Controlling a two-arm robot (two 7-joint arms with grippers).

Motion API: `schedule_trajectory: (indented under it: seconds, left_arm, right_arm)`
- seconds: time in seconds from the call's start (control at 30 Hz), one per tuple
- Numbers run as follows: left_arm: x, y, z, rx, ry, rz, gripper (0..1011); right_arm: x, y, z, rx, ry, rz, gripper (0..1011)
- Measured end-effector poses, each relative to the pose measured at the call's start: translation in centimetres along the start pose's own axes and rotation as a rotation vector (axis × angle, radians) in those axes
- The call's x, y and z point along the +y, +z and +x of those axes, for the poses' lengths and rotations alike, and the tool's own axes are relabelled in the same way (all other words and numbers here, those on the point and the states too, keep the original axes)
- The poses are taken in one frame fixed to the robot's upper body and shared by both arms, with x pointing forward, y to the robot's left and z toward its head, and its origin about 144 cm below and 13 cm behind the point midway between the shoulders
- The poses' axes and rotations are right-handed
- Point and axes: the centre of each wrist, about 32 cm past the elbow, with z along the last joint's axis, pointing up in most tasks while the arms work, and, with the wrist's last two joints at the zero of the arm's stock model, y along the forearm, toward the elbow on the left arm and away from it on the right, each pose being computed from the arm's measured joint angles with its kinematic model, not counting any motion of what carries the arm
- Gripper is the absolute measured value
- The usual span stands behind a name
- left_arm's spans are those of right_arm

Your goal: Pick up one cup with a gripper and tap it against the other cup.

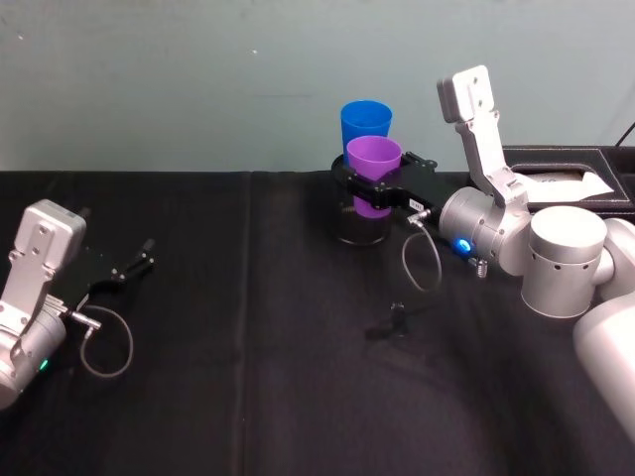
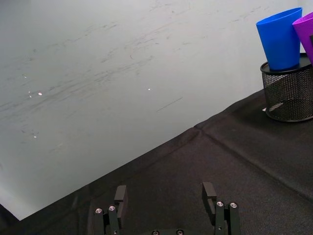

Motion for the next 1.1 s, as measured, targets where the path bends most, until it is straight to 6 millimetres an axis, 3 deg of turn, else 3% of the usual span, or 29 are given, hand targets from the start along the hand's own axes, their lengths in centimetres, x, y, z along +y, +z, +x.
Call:
schedule_trajectory:
  seconds: [1.1]
  left_arm:
    - [0.00,0.00,0.00,0.000,0.000,0.000,1000]
  right_arm:
    - [0.00,0.00,0.00,0.000,0.000,0.000,720]
